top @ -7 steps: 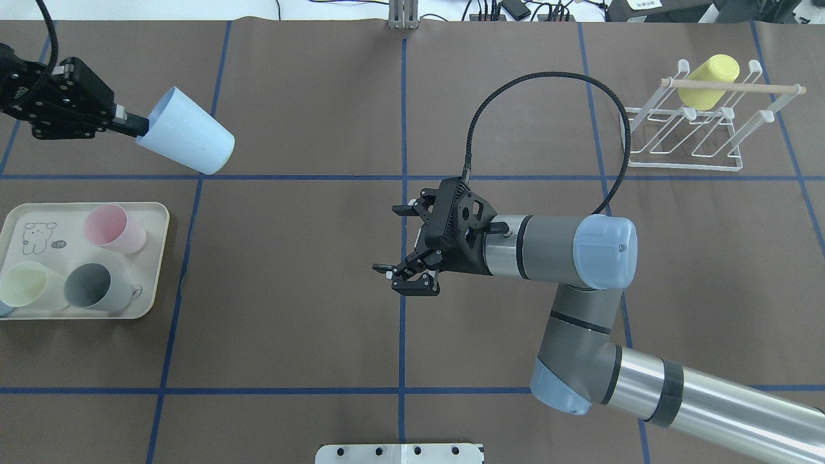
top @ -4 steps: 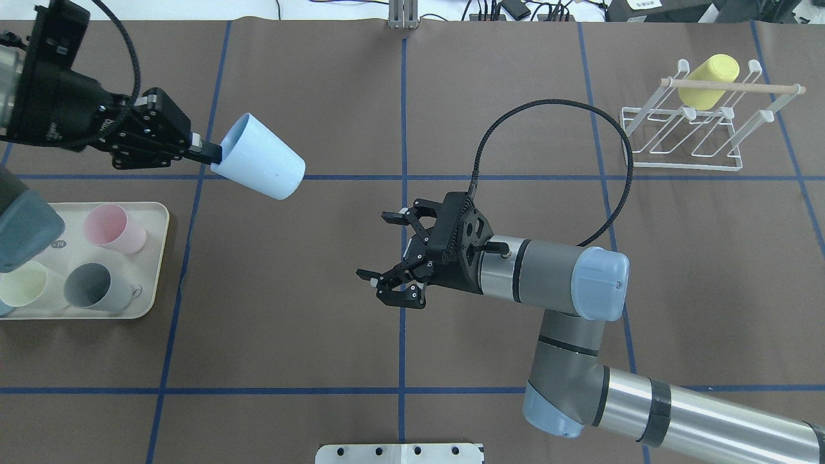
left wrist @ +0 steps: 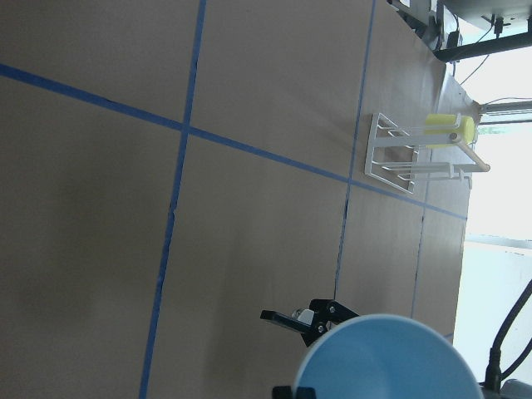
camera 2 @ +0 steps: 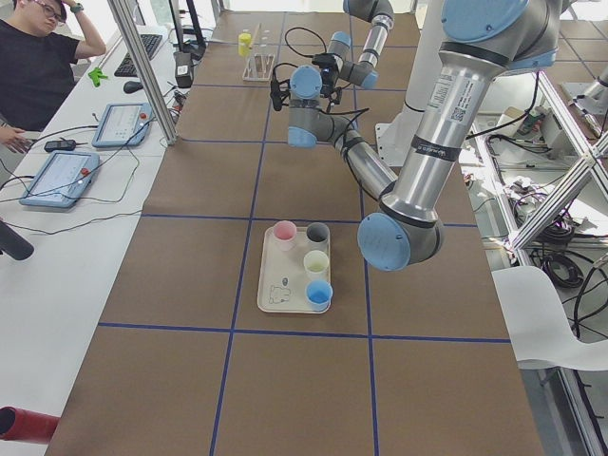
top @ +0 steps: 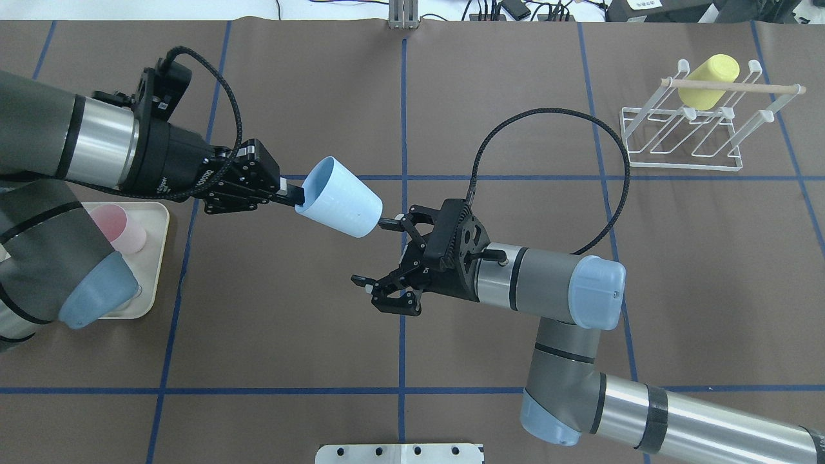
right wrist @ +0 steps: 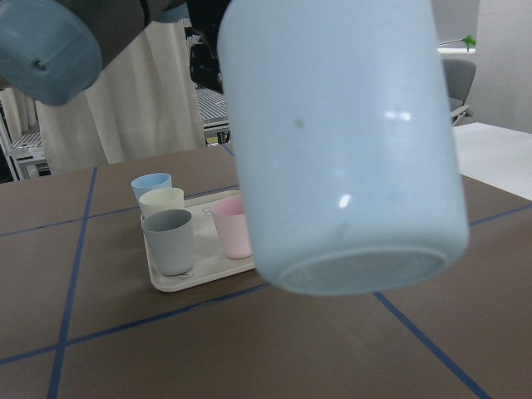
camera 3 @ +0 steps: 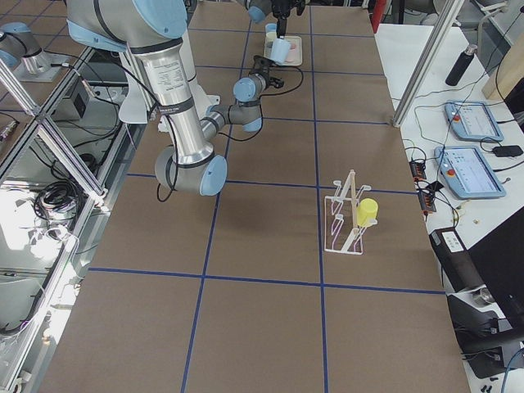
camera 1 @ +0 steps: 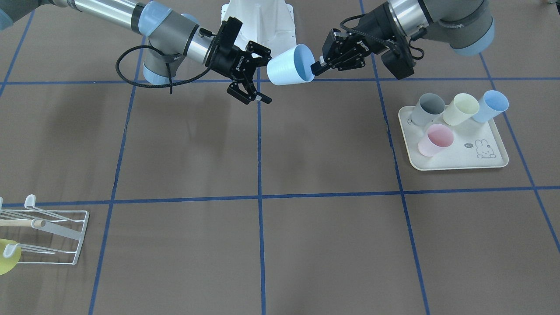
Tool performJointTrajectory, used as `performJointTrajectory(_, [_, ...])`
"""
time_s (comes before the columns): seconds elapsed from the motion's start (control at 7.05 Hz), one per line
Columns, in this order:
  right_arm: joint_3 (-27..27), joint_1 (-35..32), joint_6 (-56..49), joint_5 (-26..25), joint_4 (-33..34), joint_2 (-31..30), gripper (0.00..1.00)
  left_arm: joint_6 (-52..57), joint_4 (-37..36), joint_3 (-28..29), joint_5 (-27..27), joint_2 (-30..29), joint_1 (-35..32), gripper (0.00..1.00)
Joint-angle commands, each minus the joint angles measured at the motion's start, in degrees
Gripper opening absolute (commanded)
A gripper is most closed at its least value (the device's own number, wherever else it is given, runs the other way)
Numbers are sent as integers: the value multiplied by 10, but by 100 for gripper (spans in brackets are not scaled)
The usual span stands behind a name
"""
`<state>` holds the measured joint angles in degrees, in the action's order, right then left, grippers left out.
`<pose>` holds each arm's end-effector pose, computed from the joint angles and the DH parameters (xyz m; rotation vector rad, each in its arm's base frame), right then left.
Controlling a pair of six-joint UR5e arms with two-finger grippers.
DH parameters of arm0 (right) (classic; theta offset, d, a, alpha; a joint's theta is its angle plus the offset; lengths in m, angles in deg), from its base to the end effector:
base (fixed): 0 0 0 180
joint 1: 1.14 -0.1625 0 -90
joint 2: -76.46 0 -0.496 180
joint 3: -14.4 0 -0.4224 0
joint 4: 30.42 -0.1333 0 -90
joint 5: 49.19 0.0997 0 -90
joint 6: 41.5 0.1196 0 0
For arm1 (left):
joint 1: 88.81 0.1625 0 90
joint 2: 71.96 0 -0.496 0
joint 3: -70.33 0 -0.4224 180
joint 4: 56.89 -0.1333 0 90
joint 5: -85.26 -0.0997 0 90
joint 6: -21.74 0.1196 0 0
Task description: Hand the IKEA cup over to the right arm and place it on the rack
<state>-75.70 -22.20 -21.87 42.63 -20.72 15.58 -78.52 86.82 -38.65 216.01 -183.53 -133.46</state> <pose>-0.5968 -0.3686 0.2557 1.3869 -1.3834 -0.6056 0.3783 -0.4513 0.2430 -0.0520 1.6284 -0.1516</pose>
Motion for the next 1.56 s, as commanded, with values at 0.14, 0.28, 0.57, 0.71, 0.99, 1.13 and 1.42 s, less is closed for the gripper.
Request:
performJointTrajectory(0.14, [-5,1,0,0,0,1,99,3,-3,3,-12,2,29,0])
performJointTrajectory(0.28, [-6,1,0,0,0,2,99,3,-3,7,-23,3,35,0])
performJointTrajectory(0.57, [-6,0,0,0,-1,2,98,4,-2,18,-41,1,47,0])
performJointTrajectory(0.71, [-6,0,0,1,-1,2,98,4,-2,19,-41,4,47,0])
performJointTrajectory(0.99, [-6,1,0,0,-1,2,96,6,-2,19,-41,10,47,0])
performJointTrajectory(1.13, [-6,0,0,0,-1,2,93,7,-2,19,-40,10,47,0])
performJointTrajectory(1.42, [-6,0,0,-1,-1,2,93,7,-1,18,-40,10,48,0])
